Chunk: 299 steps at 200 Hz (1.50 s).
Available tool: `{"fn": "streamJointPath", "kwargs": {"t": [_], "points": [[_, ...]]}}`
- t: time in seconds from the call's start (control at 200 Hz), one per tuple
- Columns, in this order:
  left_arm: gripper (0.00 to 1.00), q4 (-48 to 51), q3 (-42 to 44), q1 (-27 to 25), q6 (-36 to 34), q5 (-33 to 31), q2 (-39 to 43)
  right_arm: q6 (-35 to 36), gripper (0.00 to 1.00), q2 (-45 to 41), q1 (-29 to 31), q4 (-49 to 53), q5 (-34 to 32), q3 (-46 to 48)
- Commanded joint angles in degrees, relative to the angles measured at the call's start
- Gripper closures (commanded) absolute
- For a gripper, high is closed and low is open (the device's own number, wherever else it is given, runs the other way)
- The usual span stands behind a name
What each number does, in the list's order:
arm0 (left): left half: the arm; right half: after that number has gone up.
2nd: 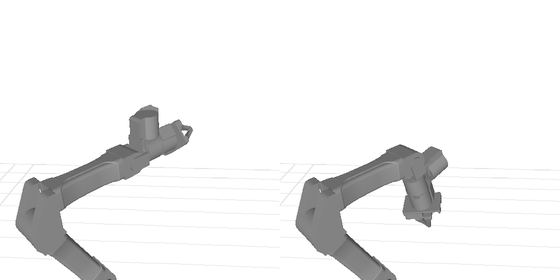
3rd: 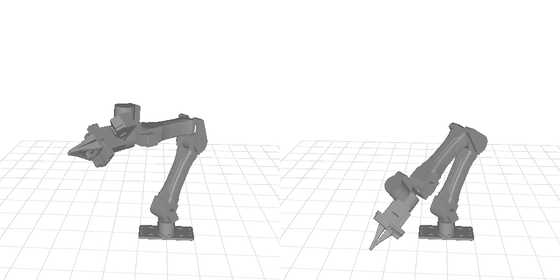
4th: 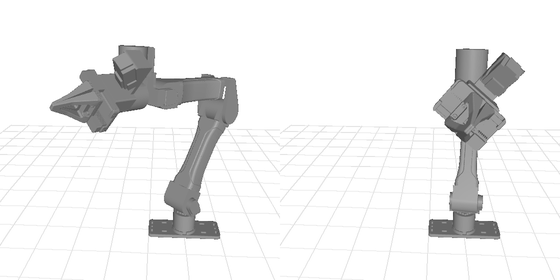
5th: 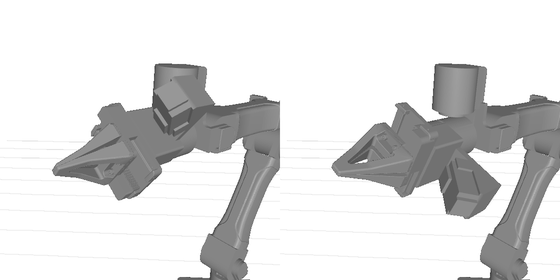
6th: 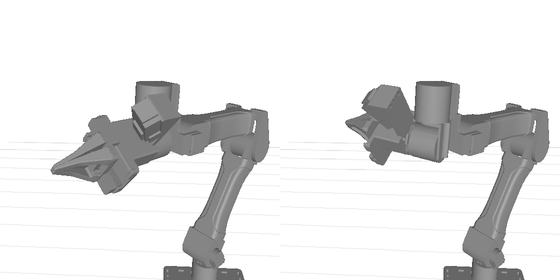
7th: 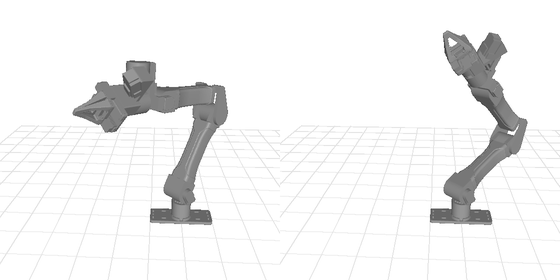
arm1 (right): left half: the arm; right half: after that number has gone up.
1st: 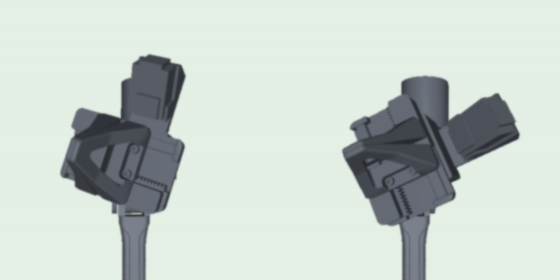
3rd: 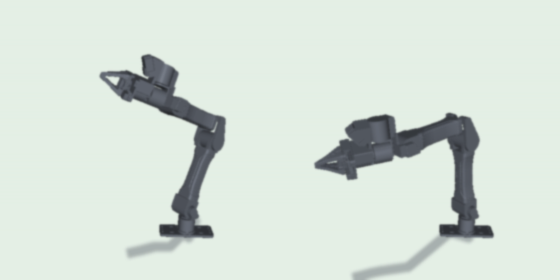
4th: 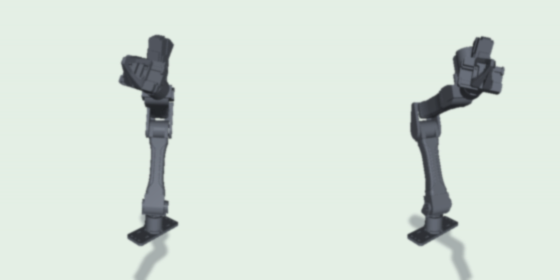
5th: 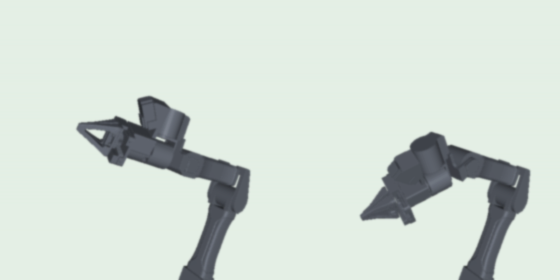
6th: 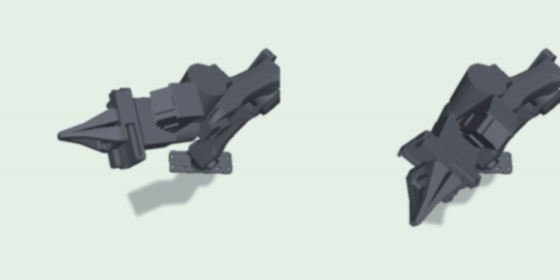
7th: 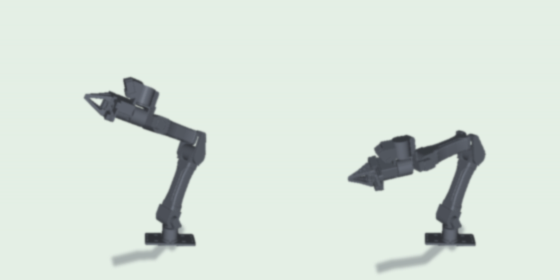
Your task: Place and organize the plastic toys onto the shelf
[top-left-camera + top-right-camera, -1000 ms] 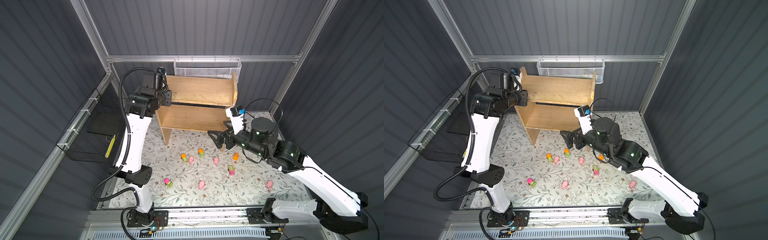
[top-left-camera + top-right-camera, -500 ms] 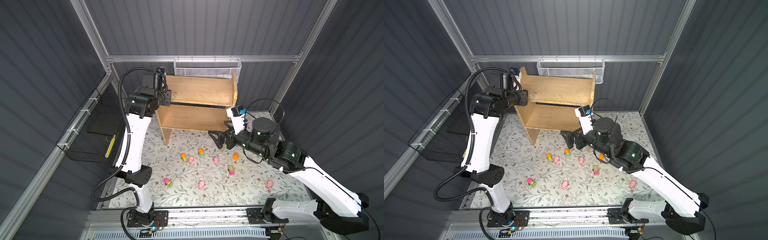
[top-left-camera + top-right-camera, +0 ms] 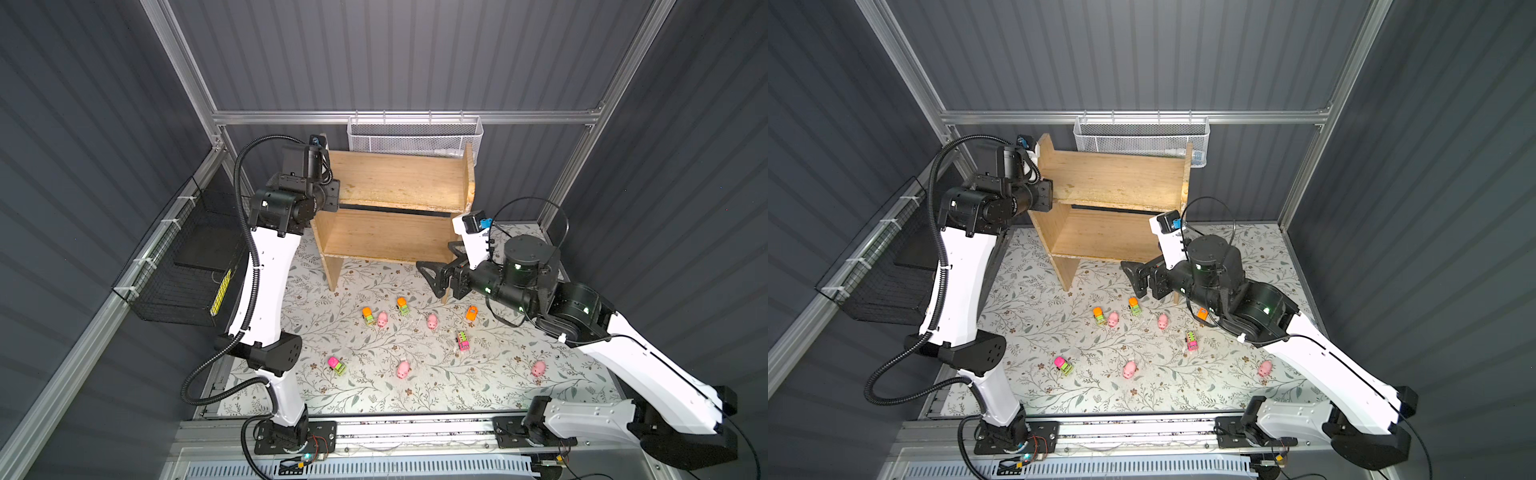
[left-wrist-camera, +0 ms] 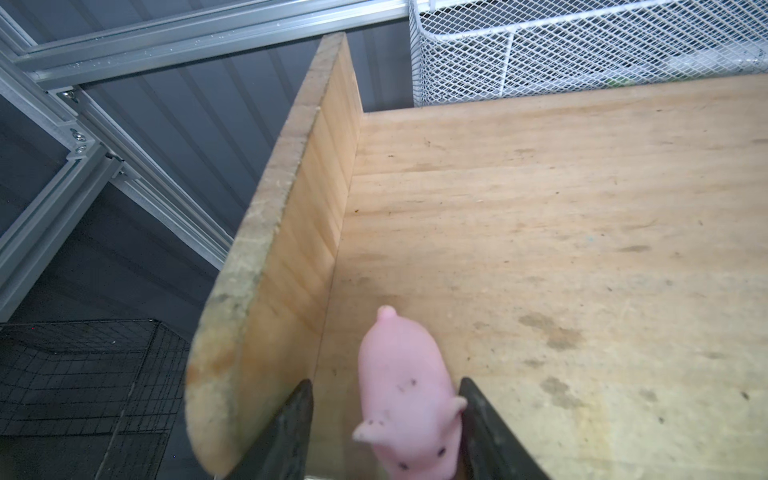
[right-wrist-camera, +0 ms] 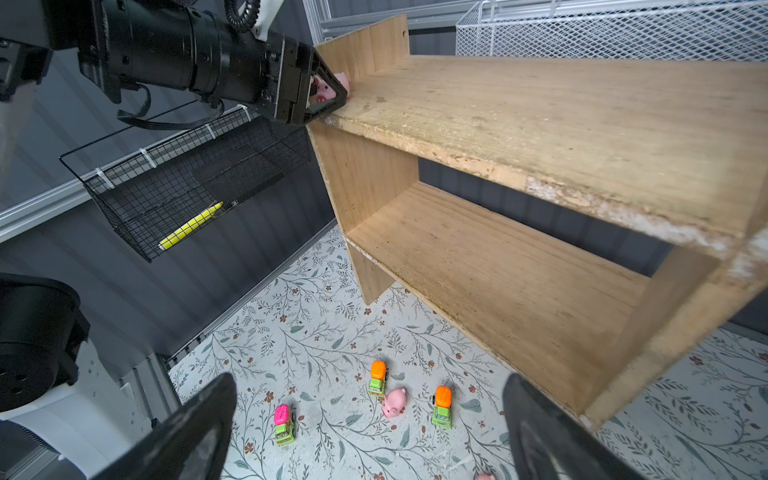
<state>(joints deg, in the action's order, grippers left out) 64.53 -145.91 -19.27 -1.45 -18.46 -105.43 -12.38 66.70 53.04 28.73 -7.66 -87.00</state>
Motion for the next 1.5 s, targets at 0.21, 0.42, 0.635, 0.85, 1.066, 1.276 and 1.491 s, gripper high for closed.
{"fn": "streamJointPath", "kwargs": {"t": [0.21, 0.42, 0.635, 0.85, 1.066, 1.276, 1.491], "points": [[0.38, -0.17, 1.48, 0.46, -1.44, 0.24, 3.28, 0.09, 0.01, -0.38, 0.31, -1.02, 0.64, 0.07], [0.36, -0.98, 0.39, 0.50, -1.33, 2.29, 4.08, -0.27, 0.01, 0.43, 0.31, -0.34, 1.90, -1.13], [0.32, -2.54, 1.64, 0.46, -0.36, 3.97, 7.73, -0.18, 0.01, -0.94, 0.25, -0.04, 0.85, -1.00], [0.32, -2.35, 2.57, 0.46, 1.42, 7.98, 10.77, -0.89, 0.01, -2.20, 0.31, 0.89, -0.03, 0.13], [0.33, -4.48, 11.34, 0.46, 5.38, 12.42, 17.41, -2.63, 0.01, -6.23, 0.57, 1.73, -0.93, 1.85], [0.32, -9.15, 30.39, 0.42, 12.03, 16.51, 30.28, -3.92, 0.01, -9.03, 3.29, 3.17, -4.91, 4.96], [0.30, -9.42, 50.12, 0.37, 19.15, 16.41, 44.92, -6.98, 0.01, -11.89, 8.48, 3.30, -9.18, 10.51]]}}
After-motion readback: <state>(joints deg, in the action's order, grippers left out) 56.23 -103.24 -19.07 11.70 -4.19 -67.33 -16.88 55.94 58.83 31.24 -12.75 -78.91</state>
